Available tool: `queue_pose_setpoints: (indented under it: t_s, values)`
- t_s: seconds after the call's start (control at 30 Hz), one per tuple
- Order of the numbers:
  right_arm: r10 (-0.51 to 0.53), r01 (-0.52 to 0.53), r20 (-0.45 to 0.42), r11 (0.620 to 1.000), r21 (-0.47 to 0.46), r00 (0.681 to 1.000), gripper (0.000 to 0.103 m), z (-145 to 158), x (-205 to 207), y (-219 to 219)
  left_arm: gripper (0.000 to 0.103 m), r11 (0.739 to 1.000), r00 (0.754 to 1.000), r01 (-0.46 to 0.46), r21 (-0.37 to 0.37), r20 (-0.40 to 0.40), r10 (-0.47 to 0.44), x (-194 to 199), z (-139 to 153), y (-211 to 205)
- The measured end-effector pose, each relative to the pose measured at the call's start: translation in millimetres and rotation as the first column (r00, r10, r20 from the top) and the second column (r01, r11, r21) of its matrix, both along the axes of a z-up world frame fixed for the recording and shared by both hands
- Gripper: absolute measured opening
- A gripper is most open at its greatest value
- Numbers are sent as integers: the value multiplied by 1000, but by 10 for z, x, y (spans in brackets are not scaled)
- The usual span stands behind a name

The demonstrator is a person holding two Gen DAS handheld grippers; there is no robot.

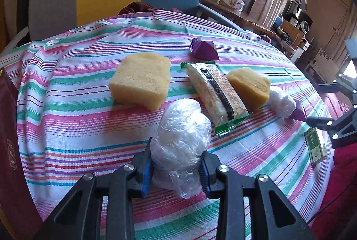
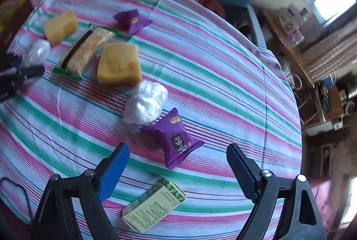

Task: Organize objects
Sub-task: 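Lift the plastic-wrapped bundle with the left tool while the right tool grasps the purple candy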

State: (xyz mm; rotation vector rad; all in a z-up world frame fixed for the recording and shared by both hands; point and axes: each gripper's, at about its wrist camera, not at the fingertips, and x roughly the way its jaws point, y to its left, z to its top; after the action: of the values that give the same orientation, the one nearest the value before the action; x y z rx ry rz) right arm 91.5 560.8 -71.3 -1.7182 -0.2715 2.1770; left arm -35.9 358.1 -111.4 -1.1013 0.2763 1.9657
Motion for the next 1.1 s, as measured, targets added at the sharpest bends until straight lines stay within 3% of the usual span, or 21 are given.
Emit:
queue_pose_setpoints:
  t_s: [0.13, 0.23, 0.27, 0.3, 0.33, 0.63, 0.83, 1.03, 1.1]
  values:
    - [43, -42, 63, 999, -9, 997, 93, -171, -131, 143, 35, 1000, 1000, -1, 10, 7, 1, -5, -8, -8]
    - [22, -21, 45, 1000, -24, 999, 90, -234, -171, 248, 35, 1000, 1000, 0, 10, 5, 0, -3, -9, -7]
    - [17, -15, 36, 999, -47, 999, 84, -249, -180, 270, 35, 1000, 1000, 0, 10, 6, 0, -3, -8, -7]
    - [-2, 5, 46, 998, -57, 999, 51, -289, -179, 298, 35, 1000, 1000, 0, 11, 7, 0, -4, -7, -8]
    - [-27, 30, 63, 998, -46, 998, 36, -329, -166, 322, 35, 1000, 1000, -1, 13, 9, 1, -7, -8, -8]
    - [-199, 185, -74, 970, -154, 977, 34, -38, 248, 305, 35, 1000, 1000, -1, 31, 18, 1, -19, -10, -28]
    - [-216, 156, -215, 951, -265, 952, 34, 197, 230, -139, 33, 1000, 1000, -9, 14, 16, 9, 34, 33, -95]
    - [-193, 98, -231, 925, -368, 954, 34, -79, -13, -564, 32, 999, 998, -18, 26, 55, 17, 145, 149, -357]
    - [-164, 84, -206, 933, -349, 965, 34, -209, -71, -686, 32, 999, 999, -18, 46, 49, 16, 230, 234, -486]
